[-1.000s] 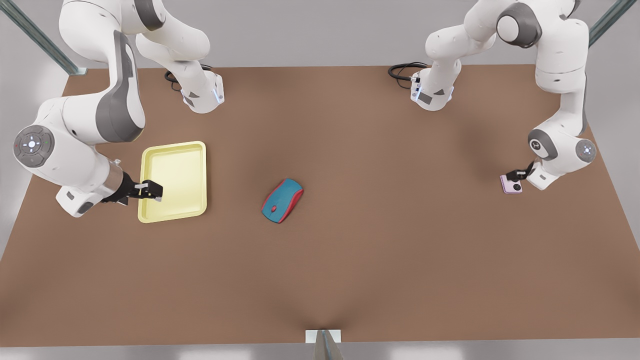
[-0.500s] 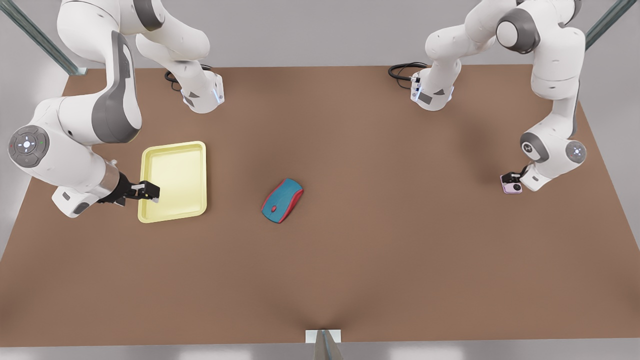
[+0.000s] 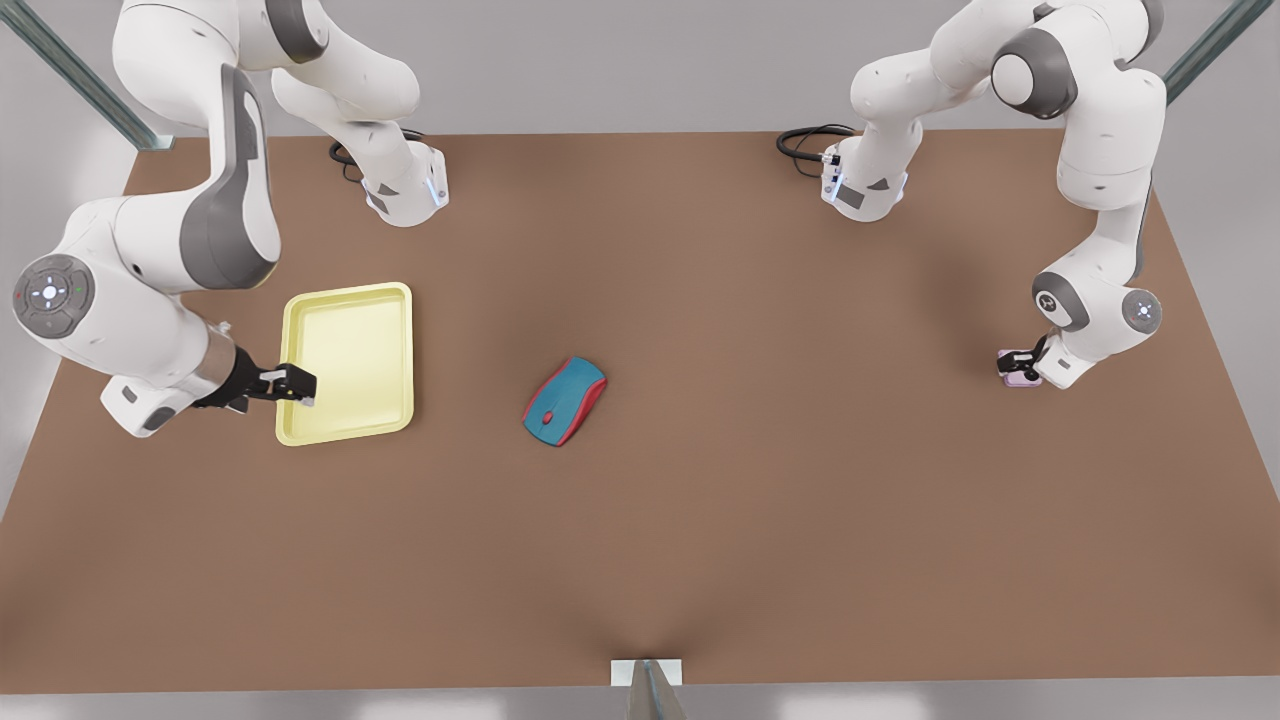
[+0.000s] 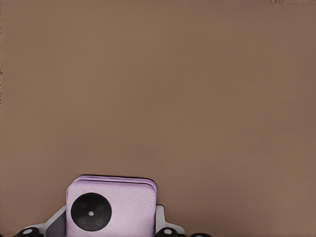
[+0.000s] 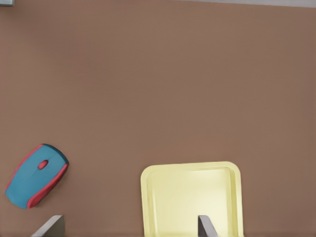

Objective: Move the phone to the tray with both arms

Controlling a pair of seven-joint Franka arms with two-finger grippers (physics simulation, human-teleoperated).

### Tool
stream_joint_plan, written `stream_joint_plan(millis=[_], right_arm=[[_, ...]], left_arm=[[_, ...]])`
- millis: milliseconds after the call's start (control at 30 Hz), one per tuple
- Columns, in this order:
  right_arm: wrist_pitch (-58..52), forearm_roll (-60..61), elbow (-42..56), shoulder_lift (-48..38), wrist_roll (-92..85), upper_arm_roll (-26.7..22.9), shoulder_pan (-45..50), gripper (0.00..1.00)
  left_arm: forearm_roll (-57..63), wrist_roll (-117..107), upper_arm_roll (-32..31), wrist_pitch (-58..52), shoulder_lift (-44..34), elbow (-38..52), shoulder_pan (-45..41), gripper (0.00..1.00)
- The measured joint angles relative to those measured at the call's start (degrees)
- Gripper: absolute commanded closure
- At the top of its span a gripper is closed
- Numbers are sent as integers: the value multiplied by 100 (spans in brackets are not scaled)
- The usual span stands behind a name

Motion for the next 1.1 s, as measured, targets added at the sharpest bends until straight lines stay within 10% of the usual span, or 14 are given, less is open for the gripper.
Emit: stream_joint_plan(millis=[433,533,867,1100], right_arm=[[9,-1,-9,24,-51,0,-3,0],[19,-1,-7,36,-59,0,-2,0],[93,-9,-12,134,-74,-1,29,0],[168,-15,-21,153,-74,0,28,0]], left_arm=[[10,-396,-113,-77,-275,5,-276,25],[6,-815,-117,-484,-696,222,-1490,25],[-179,-4116,-995,-2829,2715,6227,-4998,25],[-530,-6119,-1213,-2785,3511,7354,-5434,24]])
